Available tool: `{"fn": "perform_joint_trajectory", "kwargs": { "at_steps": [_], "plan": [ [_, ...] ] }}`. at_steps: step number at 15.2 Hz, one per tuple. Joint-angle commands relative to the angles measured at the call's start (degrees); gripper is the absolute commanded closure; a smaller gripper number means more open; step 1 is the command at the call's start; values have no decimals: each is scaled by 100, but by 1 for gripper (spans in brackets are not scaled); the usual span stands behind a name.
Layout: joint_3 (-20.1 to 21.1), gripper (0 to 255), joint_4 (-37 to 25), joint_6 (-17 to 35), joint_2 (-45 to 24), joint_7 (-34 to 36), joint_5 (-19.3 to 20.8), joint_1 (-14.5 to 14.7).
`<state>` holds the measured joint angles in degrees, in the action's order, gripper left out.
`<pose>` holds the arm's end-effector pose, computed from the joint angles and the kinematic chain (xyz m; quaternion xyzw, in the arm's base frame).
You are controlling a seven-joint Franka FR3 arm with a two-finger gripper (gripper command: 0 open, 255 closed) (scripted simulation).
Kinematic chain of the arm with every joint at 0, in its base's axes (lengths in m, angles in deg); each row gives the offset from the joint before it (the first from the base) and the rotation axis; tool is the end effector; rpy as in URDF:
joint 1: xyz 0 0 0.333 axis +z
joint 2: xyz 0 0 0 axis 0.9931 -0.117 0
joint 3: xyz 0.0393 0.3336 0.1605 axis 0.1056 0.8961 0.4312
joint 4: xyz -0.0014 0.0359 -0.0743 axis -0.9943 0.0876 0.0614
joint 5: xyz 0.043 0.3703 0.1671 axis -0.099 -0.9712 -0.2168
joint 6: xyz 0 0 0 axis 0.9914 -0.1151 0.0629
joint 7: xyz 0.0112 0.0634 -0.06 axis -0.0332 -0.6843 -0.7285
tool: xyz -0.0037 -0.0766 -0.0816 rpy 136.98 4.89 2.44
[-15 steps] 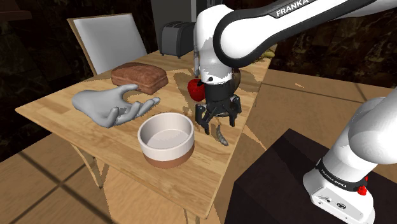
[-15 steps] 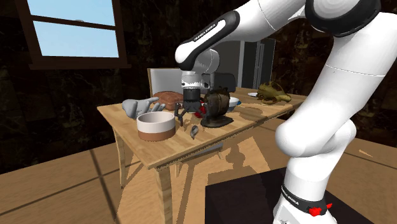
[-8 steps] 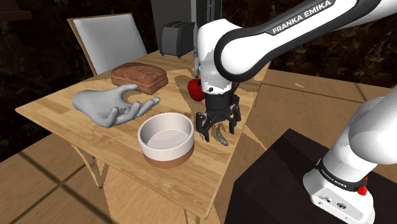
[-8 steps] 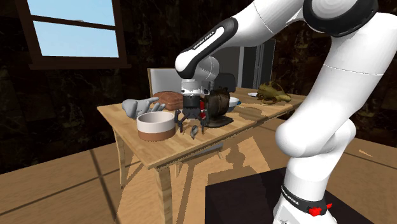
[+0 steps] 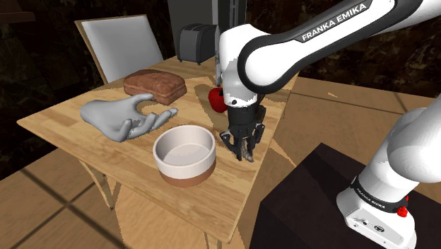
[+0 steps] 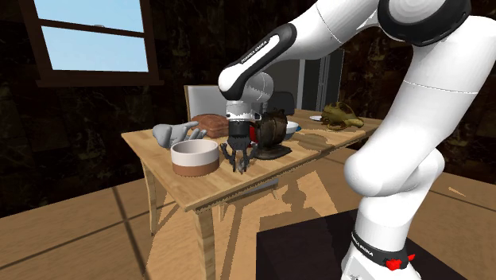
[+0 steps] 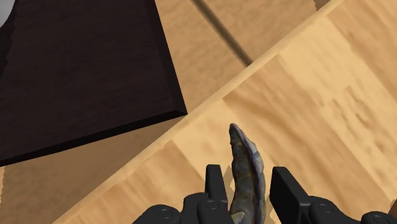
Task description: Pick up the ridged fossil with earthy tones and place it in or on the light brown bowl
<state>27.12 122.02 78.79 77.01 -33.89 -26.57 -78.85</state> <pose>0.3545 0.2877 0.4302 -0.9784 0.1616 0.1284 0.0132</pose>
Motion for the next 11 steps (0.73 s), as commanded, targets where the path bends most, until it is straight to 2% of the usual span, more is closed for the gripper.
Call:
{"fn": "perform_joint_trajectory", "kwargs": {
  "at_steps": [1, 8, 11],
  "plan": [
    [0, 255, 0, 0, 0, 0, 0, 0],
    [0, 255, 0, 0, 0, 0, 0, 0],
    [-42, 255, -136, -251, 121, 9, -11, -1]
  ]
}}
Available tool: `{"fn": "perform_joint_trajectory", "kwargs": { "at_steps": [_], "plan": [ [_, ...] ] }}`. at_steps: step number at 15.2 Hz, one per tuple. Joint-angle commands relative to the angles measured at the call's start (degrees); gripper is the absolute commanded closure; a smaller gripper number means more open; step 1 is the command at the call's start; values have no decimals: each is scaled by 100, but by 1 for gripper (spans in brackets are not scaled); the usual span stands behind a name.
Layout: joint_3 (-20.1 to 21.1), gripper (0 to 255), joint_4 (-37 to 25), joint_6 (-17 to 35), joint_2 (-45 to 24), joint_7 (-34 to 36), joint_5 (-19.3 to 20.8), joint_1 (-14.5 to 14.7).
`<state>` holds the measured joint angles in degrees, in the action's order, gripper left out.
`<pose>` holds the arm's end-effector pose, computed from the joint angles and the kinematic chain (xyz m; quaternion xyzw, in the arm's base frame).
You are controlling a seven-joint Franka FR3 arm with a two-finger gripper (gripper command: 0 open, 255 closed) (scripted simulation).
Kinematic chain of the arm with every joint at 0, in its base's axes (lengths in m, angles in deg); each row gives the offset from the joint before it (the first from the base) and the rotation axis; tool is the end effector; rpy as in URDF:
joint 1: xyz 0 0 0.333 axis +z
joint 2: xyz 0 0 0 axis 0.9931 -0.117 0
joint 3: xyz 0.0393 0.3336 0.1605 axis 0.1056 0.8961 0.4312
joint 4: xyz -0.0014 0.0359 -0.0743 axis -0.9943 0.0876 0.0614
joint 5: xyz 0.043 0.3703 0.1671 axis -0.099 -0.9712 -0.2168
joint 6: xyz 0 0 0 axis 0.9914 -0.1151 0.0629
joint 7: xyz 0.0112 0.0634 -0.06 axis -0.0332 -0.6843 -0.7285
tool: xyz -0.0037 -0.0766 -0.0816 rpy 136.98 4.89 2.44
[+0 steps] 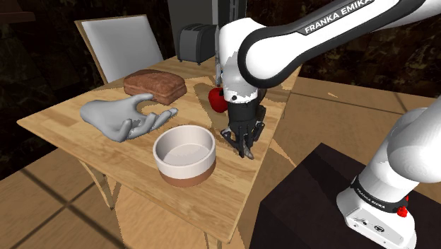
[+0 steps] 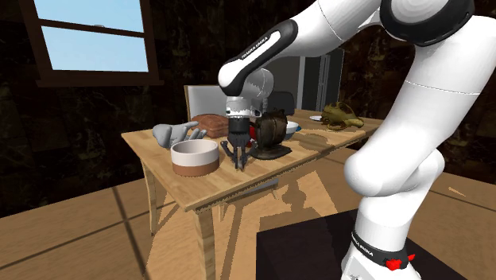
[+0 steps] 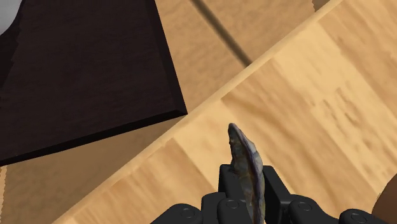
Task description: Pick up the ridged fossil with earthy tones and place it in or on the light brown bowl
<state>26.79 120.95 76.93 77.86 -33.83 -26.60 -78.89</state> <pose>0.3546 0.2876 0.4423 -0.9784 0.1616 0.1282 0.0133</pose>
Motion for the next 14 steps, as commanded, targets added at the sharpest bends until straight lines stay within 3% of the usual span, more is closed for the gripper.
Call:
{"fn": "perform_joint_trajectory", "kwargs": {
  "at_steps": [1, 14],
  "plan": [
    [-23, 255, -77, -148, 74, 8, -10, 2],
    [-198, 255, -799, -1189, 411, 101, 6, -19]
  ]
}}
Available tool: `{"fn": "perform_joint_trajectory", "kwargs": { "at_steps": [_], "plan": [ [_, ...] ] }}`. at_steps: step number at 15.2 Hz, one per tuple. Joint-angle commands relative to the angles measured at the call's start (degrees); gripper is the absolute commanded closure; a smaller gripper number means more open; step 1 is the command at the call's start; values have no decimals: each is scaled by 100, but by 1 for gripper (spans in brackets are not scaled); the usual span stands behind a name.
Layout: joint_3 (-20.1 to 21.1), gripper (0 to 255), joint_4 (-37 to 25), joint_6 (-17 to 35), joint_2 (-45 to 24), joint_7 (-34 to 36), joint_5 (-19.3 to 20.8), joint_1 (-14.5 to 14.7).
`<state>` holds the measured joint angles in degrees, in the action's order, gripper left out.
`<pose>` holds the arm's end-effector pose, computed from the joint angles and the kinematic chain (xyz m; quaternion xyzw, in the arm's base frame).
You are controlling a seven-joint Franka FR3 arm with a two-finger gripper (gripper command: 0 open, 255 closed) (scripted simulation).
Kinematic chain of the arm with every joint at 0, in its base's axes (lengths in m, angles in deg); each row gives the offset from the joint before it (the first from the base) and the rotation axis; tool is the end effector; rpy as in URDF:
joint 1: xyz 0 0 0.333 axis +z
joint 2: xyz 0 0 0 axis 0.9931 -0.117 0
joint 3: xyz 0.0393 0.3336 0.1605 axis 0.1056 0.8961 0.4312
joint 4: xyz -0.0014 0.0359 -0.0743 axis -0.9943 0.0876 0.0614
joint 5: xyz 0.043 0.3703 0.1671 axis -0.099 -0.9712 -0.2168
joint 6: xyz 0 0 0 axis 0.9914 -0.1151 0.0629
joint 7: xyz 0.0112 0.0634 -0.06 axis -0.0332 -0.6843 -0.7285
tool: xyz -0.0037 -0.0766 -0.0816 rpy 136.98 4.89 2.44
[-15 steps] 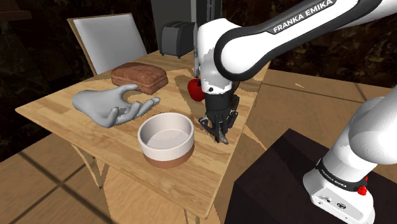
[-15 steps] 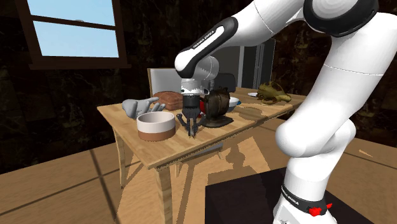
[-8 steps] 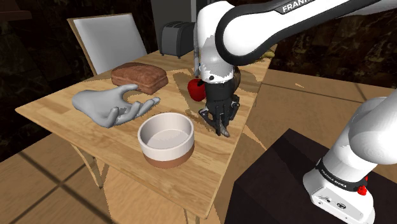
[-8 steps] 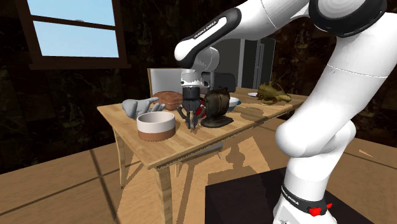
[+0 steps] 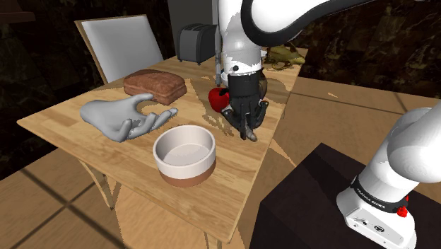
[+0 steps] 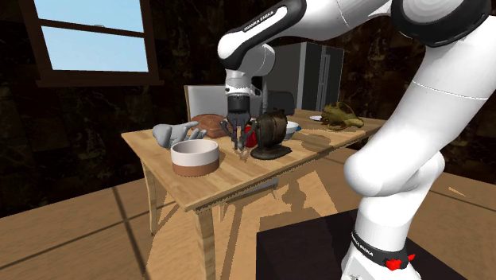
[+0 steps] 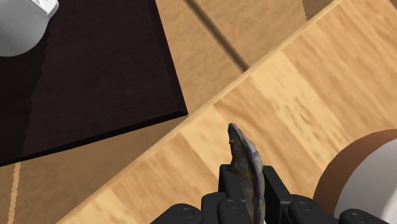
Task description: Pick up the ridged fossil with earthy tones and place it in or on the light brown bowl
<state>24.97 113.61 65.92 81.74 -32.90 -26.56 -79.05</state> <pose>0.3518 0.2881 0.5162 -0.9784 0.1615 0.1283 0.0132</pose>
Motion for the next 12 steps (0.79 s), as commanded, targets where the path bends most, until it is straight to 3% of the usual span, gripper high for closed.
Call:
{"fn": "perform_joint_trajectory", "kwargs": {
  "at_steps": [1, 12],
  "plan": [
    [-28, 255, -128, -166, 38, 17, 6, -5],
    [-147, 255, -899, -1002, 113, 146, 56, -36]
  ]
}}
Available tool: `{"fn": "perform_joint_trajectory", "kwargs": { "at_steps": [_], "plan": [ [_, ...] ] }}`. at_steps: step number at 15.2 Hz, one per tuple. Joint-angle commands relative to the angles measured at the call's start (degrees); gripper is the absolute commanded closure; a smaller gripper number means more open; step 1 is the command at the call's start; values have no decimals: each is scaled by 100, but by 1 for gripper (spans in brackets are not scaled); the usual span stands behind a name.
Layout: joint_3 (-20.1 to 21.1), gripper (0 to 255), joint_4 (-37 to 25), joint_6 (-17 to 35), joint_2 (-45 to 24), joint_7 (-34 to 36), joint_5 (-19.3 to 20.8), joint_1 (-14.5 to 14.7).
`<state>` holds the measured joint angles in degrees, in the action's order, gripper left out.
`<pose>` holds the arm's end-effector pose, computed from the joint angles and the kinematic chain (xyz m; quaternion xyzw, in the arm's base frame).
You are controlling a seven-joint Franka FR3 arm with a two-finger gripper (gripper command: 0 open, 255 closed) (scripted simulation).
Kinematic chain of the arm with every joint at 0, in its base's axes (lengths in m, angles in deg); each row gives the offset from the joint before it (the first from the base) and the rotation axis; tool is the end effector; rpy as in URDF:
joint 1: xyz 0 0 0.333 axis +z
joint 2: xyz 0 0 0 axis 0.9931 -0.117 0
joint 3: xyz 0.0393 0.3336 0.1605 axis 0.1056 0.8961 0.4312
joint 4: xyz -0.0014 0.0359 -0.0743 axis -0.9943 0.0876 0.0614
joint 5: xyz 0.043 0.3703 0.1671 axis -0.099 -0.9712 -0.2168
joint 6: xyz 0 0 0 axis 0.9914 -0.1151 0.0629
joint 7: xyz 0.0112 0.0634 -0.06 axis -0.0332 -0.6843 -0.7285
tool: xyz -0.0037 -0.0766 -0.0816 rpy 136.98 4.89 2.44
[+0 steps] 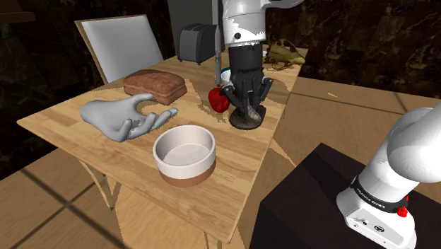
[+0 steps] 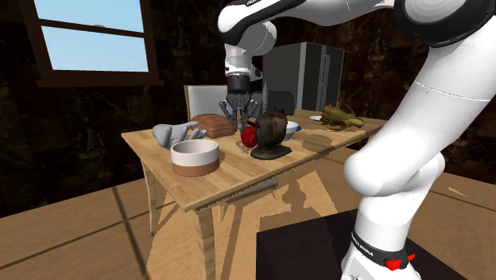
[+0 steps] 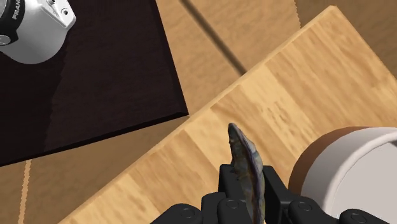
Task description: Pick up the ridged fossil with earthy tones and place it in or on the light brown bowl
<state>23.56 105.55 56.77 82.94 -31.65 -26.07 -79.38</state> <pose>0.3512 0.2877 0.5815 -0.9784 0.1616 0.1282 0.0134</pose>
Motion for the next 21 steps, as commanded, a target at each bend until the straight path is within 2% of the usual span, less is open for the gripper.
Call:
{"fn": "perform_joint_trajectory", "kwargs": {
  "at_steps": [1, 5, 9, 13, 14, 21],
  "plan": [
    [-8, 255, -99, -94, -6, 22, 7, -3],
    [393, 255, -940, 63, -954, 581, 279, 27],
    [717, 255, -1922, 106, -2005, 1204, 743, 191],
    [893, 255, -3111, -33, -3149, 1826, 1349, 578],
    [920, 255, -3638, -149, -3602, 2040, 1595, 785],
    [868, 255, -3056, 392, -3561, 1936, 1566, 758]
  ]
}}
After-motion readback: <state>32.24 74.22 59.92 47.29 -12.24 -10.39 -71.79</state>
